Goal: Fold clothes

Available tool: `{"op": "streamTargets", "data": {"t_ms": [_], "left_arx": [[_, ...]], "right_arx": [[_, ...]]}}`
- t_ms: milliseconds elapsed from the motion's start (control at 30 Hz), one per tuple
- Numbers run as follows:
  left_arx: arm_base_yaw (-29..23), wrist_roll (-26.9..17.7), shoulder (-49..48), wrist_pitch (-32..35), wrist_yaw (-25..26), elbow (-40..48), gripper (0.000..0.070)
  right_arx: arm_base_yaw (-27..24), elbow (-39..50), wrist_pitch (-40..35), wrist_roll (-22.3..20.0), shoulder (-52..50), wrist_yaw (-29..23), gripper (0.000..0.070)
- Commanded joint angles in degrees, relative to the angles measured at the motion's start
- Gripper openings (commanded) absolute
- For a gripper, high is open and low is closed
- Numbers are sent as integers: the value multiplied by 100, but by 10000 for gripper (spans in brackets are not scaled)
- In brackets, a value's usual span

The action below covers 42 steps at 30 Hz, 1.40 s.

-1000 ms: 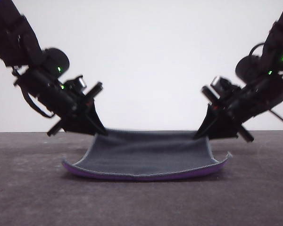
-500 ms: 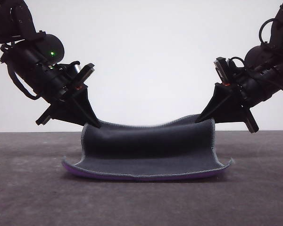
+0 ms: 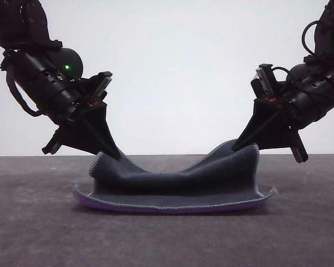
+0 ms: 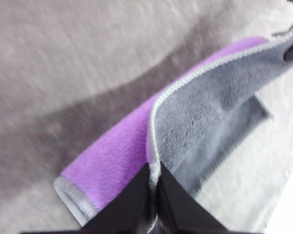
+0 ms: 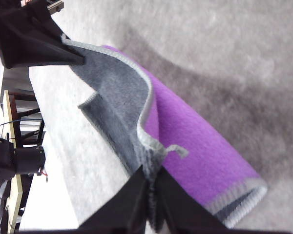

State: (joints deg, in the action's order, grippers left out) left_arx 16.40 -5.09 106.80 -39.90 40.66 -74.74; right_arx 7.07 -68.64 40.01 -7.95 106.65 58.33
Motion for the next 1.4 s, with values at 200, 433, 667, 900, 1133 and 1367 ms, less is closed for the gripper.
{"op": "streamTargets", "data": {"t_ms": [200, 433, 667, 900, 1133, 1367], "left_arx": [[22, -318, 37, -245, 161, -105, 35], [22, -326, 37, -269, 175, -105, 35], [21, -417, 37, -453, 258, -105, 36], [1, -498, 37, -704, 669, -105, 422], [-10, -504, 36, -787, 782, -107, 441], [-75, -778, 35, -1133, 1466, -107, 441]], "right_arx": [[8, -85, 282, -291, 77, 34, 25], [8, -85, 493, -392, 79, 65, 71], [8, -85, 731, -565, 77, 197, 79], [8, -85, 934, -743, 76, 572, 395], [-9, -85, 984, -754, 78, 600, 435], [-9, -86, 1279, -988, 77, 1040, 487]]}}
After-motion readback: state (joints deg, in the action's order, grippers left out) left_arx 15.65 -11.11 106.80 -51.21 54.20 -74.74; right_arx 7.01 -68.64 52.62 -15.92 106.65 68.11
